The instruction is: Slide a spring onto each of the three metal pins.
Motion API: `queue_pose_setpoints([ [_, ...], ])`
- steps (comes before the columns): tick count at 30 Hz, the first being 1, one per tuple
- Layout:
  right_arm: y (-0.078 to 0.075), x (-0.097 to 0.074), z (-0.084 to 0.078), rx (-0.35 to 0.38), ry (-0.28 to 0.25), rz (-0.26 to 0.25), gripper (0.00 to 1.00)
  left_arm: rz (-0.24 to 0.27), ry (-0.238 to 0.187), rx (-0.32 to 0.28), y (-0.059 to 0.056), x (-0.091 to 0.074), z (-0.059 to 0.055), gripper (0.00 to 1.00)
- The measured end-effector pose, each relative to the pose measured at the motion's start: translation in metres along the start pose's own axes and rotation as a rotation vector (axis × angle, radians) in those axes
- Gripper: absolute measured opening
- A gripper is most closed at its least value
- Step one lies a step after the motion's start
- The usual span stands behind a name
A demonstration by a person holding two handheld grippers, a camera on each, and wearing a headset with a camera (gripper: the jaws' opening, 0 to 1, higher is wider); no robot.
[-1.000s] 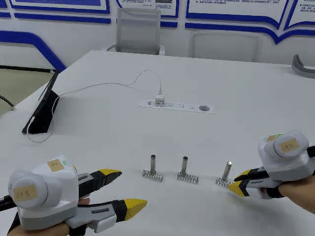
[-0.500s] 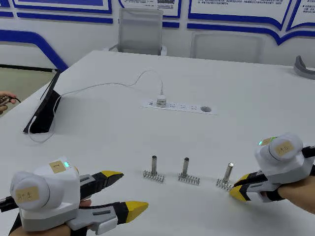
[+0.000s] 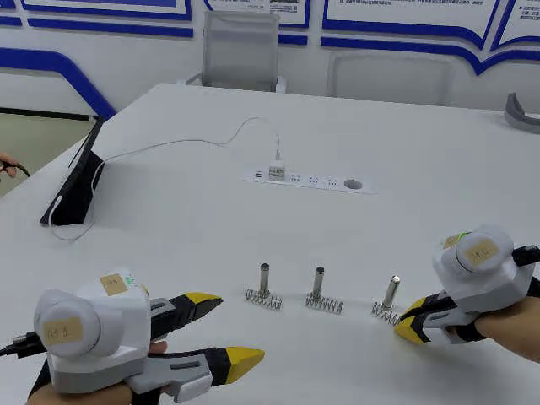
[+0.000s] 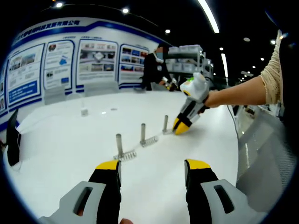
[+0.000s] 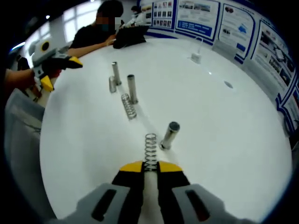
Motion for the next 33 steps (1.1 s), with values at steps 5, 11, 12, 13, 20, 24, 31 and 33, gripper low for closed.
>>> queue_pose_setpoints([
  [5,0.005,-0.006,0.003,-0.031,0.003,0.012,0.12,-0.024,0.008,0.015,-0.003,0.007,0.001,0.55],
  [11,0.015,-0.012,0.006,-0.078,0.012,0.04,0.12,-0.057,0.013,0.034,-0.008,0.018,0.003,0.55],
  [12,0.017,-0.013,0.007,-0.089,0.017,0.05,0.12,-0.066,0.016,0.04,-0.01,0.021,0.003,0.54],
  [13,0.019,-0.013,0.007,-0.094,0.02,0.059,0.12,-0.071,0.017,0.043,-0.011,0.022,0.004,0.54],
  [20,0.034,-0.012,0.006,-0.14,0.053,0.117,0.12,-0.118,0.034,0.058,-0.017,0.035,0.0,0.53],
  [24,0.044,-0.013,0.008,-0.172,0.065,0.152,0.12,-0.141,0.044,0.071,-0.022,0.041,0.0,0.53],
  [31,0.056,-0.015,0.013,-0.221,0.078,0.19,0.12,-0.18,0.057,0.104,-0.028,0.049,0.001,0.52],
  [33,0.061,-0.016,0.016,-0.24,0.078,0.202,0.12,-0.188,0.059,0.115,-0.029,0.051,0.003,0.52],
])
Point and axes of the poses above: the centre of the closed fingertips' face, and the gripper's own axes: x roughly forward along the fingers, y roughly to its left, z roughly out of its top, the point moved 8 cm from there along -x, roughly backward along the fingers, and after that the axes turned 13 degrees about x, right-handed, at the moved point
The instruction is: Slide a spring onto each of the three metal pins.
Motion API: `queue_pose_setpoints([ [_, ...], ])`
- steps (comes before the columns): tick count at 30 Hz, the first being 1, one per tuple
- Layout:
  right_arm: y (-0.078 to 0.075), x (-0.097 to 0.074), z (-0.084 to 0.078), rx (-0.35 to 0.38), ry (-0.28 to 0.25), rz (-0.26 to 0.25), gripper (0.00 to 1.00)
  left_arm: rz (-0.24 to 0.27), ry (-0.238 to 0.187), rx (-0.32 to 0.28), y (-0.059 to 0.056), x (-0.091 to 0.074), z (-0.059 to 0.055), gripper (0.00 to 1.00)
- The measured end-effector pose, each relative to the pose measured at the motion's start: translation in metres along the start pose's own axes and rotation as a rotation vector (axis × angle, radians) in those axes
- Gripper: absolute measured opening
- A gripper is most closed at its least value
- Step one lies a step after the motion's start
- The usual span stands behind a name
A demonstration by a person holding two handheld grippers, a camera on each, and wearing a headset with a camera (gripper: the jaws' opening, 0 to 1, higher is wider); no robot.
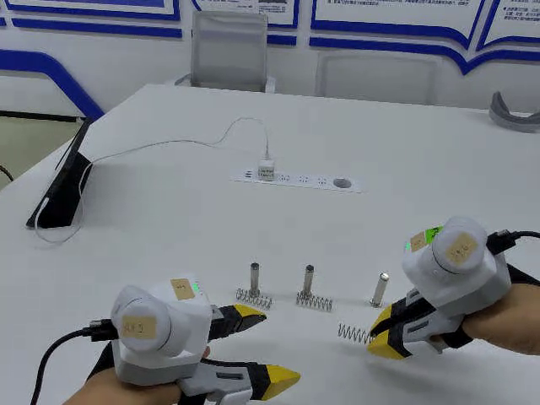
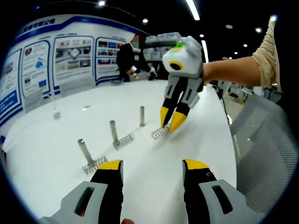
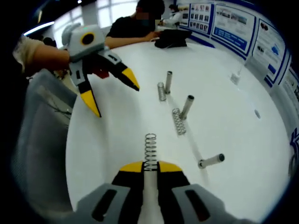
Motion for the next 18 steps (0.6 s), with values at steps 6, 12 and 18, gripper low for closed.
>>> queue_pose_setpoints([
  [6,0.013,-0.001,0.014,-0.066,0.008,0.032,0.12,-0.022,0.0,0.037,-0.001,0.006,0.007,0.49],
  [12,0.022,-0.004,0.025,-0.13,0.012,0.051,0.12,-0.04,-0.003,0.076,-0.002,0.01,0.013,0.46],
  [18,0.029,-0.006,0.032,-0.181,0.014,0.065,0.12,-0.053,-0.01,0.104,-0.002,0.012,0.018,0.41],
])
Point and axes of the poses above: the centre of the closed fingertips' face, and the gripper's own axes: x roughly forward along the fingers, y roughly to its left, z roughly out of its top, the point moved 8 cm from there along -x, roughly backward along the fingers, and after that the axes turned 13 degrees about x, right-handed, at the moved point
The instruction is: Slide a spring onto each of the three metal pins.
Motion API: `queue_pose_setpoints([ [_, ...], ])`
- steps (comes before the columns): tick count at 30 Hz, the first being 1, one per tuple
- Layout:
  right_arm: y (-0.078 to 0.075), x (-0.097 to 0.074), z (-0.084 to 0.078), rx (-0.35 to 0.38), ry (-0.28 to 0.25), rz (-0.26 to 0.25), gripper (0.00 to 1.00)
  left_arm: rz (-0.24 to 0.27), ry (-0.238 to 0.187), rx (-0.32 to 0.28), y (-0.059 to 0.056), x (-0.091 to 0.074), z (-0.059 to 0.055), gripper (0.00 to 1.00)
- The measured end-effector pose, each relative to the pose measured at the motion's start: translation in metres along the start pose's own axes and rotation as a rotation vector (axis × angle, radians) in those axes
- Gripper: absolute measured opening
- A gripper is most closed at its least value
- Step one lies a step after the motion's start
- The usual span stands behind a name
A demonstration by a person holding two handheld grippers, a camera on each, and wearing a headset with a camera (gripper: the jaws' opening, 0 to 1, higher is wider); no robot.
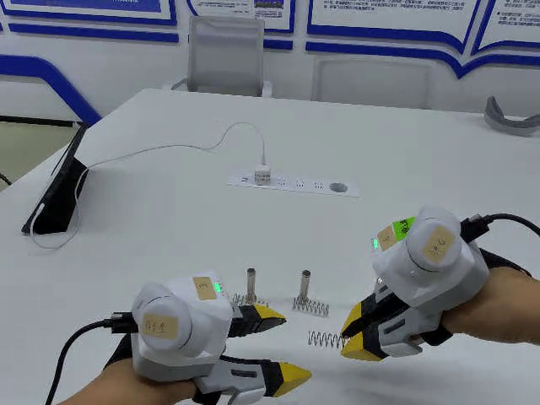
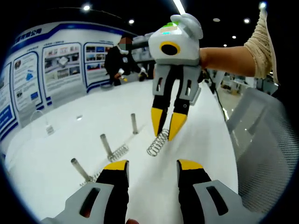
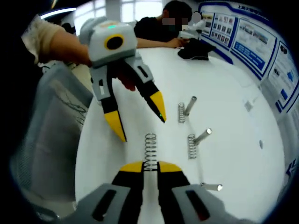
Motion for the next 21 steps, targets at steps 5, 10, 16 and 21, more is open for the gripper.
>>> queue_pose_setpoints([
  [5,0.005,0.0,0.004,-0.036,0.008,0.018,0.12,-0.014,-0.01,0.032,-0.002,0.002,0.004,0.35],
  [10,0.009,0.0,0.008,-0.067,0.023,0.027,0.12,-0.027,-0.019,0.059,-0.004,0.004,0.008,0.29],
  [16,0.011,0.0,0.01,-0.089,0.037,0.033,0.12,-0.039,-0.026,0.093,-0.006,0.006,0.01,0.2],
  [21,0.013,-0.001,0.011,-0.101,0.042,0.038,0.12,-0.043,-0.029,0.116,-0.008,0.007,0.011,0.14],
])
Point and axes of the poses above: the centre of the closed fingertips' face, and the gripper's own axes: x roughly forward along the fingers, y roughly to its left, z roughly out of its top, the point moved 8 cm from there along -x, roughly backward along the fingers, and after that the axes turned 13 degrees about x, right-handed, at the moved point
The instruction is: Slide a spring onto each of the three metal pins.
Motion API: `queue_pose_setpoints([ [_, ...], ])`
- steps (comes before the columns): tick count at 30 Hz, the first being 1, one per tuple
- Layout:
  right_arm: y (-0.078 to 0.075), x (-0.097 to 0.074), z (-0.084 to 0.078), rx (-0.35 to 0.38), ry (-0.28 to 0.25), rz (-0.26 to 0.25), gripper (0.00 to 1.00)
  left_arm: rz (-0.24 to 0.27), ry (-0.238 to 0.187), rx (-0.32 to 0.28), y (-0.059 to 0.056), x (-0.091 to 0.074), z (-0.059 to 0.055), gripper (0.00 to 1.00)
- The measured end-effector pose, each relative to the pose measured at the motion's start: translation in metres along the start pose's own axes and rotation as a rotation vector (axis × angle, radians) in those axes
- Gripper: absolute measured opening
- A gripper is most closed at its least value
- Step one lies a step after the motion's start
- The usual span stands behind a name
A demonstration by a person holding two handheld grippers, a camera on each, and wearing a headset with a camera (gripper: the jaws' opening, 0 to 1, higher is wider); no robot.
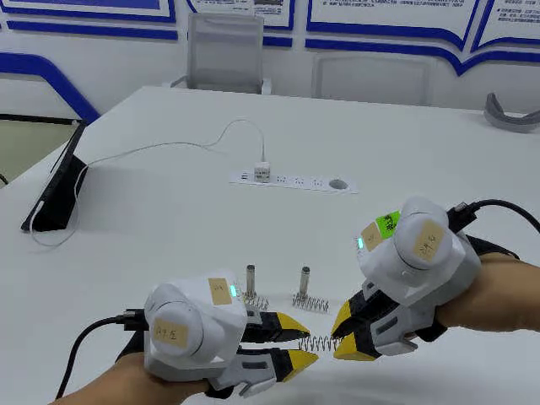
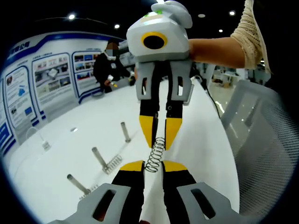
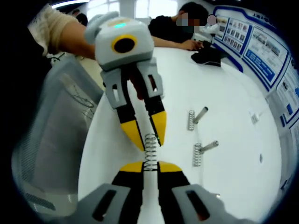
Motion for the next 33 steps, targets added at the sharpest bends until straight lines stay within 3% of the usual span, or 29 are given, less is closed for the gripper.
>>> queue_pose_setpoints([
  [17,0.007,-0.017,0.021,-0.026,-0.048,-0.001,0.12,0.002,0.0,0.009,0.0,0.0,0.0,0.12],
  [33,0.012,-0.02,0.039,-0.048,-0.106,0.0,0.12,-0.003,-0.017,-0.012,-0.001,0.002,0.003,0.11],
])
Point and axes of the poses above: the centre of the closed fingertips' face, and the gripper's own axes: x roughly forward along the fingers, y roughly to its left, z roughly out of its top, the point moved 8 cm from there along -x, roughly backward along the fingers, and after that the axes turned 13 degrees about x, right-handed, at the moved point
